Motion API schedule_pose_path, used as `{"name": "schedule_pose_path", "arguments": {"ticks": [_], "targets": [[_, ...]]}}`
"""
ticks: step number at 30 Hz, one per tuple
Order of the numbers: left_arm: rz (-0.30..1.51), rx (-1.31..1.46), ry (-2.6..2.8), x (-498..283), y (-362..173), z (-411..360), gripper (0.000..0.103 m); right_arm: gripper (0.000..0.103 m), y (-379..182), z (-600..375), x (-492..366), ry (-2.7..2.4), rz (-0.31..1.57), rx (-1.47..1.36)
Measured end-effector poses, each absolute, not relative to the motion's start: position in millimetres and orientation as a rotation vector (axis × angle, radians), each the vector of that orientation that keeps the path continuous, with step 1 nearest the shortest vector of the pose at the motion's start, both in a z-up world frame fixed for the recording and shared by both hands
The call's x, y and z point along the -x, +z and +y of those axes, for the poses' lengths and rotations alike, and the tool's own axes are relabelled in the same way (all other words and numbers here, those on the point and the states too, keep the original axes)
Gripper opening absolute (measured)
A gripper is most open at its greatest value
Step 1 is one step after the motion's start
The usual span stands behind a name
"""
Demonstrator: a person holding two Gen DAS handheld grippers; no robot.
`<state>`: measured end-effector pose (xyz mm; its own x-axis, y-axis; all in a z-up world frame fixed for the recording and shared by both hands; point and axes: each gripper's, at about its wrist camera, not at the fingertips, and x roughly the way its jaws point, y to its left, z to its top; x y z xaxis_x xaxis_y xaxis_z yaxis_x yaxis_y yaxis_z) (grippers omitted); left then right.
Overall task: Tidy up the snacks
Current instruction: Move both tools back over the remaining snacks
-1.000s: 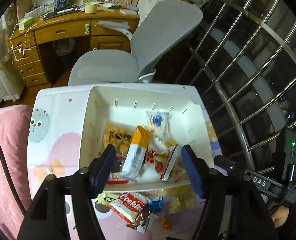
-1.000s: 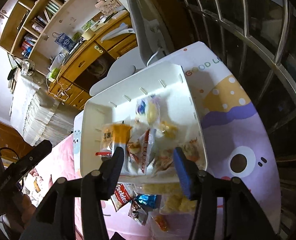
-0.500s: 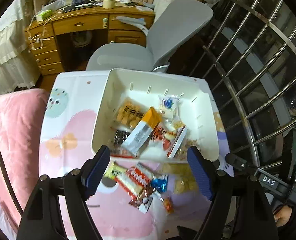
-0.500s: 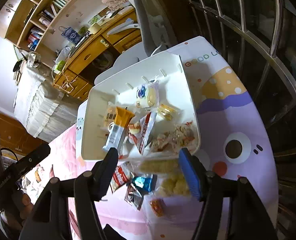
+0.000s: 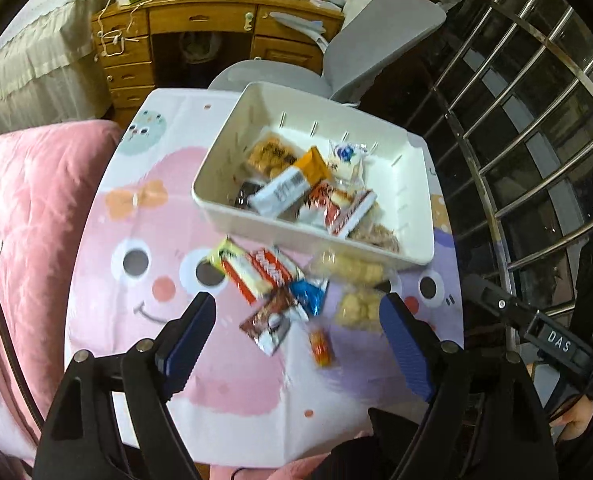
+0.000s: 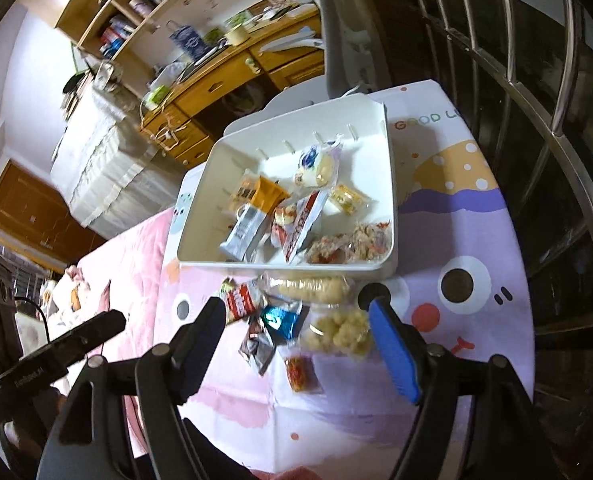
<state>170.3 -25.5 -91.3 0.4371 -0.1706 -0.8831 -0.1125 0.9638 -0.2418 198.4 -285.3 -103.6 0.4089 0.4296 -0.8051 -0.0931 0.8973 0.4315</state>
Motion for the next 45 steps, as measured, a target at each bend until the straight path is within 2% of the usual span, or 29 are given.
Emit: {"name": "schedule_pose_path", "arguments": {"ticks": [7,18,27,45], "targets": [[1.126,0.296,0.004,-136.0,-103.4,-46.0,0.083,0.075,-111.1,-288.7,-182.3,0.398,1.101,-0.258],[1.224,0.3,0.047,-130.2,-139.1,-70.5,0.083,0.075,-133.5,-294.4,-158.0,0.456,1.038,-0.043],[1.351,0.268,0.102,-148.9,-182.1,-82.3,0.083,0.075,-163.6,-286.2,-157.7,0.569,0.985,0.095],[1.545,0.184,0.132,-202.0,-265.2,-99.8,0.083,0.075,-240.7,-260.3,-189.0,0.786,0.993,0.276]]}}
